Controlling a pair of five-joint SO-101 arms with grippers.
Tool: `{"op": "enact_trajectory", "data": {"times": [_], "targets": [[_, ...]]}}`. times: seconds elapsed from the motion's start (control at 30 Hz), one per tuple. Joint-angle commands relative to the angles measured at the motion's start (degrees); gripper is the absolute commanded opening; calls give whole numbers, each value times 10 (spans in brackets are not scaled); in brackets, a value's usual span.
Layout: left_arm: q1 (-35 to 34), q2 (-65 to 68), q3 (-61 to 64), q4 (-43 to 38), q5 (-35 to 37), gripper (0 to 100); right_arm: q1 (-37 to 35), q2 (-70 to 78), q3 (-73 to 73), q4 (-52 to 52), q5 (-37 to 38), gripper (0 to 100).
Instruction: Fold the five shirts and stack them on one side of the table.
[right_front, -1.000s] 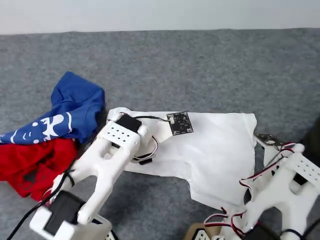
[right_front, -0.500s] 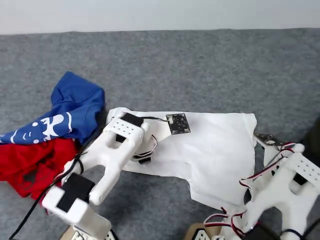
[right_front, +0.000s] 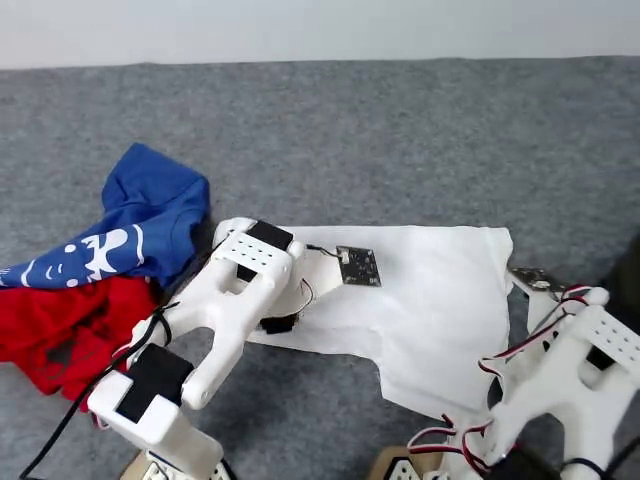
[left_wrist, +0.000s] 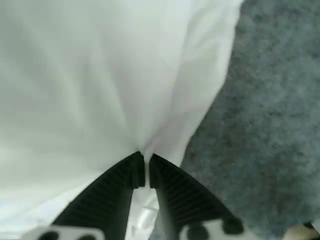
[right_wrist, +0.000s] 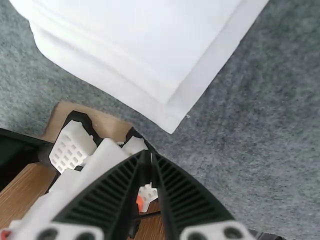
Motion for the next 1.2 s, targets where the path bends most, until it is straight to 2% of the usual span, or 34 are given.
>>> {"op": "enact_trajectory", "data": {"times": [0.0, 0.23, 0.43, 0.63, 0.9, 1.17], "targets": [[3, -3, -23, 44, -20, 2, 5, -21, -23, -4, -5, 10], [-1, -3, -23, 76, -55, 2, 3, -21, -23, -3, -5, 10], [-2, -3, -23, 39, -53, 6, 3, -21, -23, -3, -5, 10], [-2, -4, -57, 23, 25, 120, 2, -21, -23, -5, -5, 11], [2, -108, -110, 62, 54, 127, 2, -21, -26, -1, -4, 10], [-33, -244, -105, 89, 135, 122, 2, -21, -26, 0, 4, 10]]}}
